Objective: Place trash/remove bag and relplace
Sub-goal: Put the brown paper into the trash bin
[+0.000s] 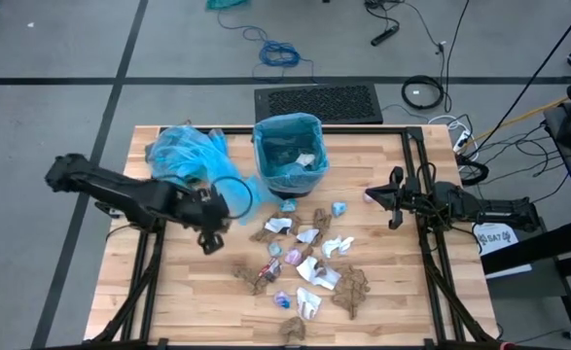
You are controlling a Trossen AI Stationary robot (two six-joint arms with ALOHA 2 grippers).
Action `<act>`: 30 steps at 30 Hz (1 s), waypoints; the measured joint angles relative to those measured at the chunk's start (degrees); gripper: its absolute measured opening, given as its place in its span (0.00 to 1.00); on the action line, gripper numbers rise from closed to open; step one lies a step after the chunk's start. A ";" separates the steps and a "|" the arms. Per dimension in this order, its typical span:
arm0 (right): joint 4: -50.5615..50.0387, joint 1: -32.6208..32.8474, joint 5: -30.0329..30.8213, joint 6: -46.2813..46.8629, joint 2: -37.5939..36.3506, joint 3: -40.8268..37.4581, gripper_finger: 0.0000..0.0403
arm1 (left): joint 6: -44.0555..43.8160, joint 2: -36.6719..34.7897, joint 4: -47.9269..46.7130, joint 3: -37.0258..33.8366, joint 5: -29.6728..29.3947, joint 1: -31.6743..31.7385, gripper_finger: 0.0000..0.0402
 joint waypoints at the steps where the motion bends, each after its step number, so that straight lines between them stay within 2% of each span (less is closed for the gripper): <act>1: 0.00 -0.02 -0.02 0.00 0.00 0.00 0.00 | 0.61 -1.37 -0.03 0.57 -1.61 0.17 0.02; 7: -0.04 -0.01 0.00 0.00 0.02 0.00 0.00 | 7.38 -4.98 1.88 5.51 -9.80 4.34 0.02; 10: -0.02 0.00 0.00 0.00 0.02 0.00 0.00 | 14.78 -4.54 6.19 7.92 -10.01 8.01 0.02; 14: -0.02 0.00 -0.02 0.00 0.02 0.00 0.00 | 23.35 -2.44 17.34 10.00 -9.92 12.61 0.03; 18: -0.02 0.00 -0.02 0.00 0.02 0.00 0.00 | 30.68 2.15 27.66 12.58 -6.72 17.09 0.03; 22: -0.02 0.00 0.00 0.00 0.02 0.00 0.00 | 35.28 8.55 33.44 16.37 -5.70 20.81 0.03; 30: -0.03 -0.01 -0.01 0.00 0.02 0.00 0.00 | 36.43 19.88 40.89 22.16 -5.24 25.66 0.04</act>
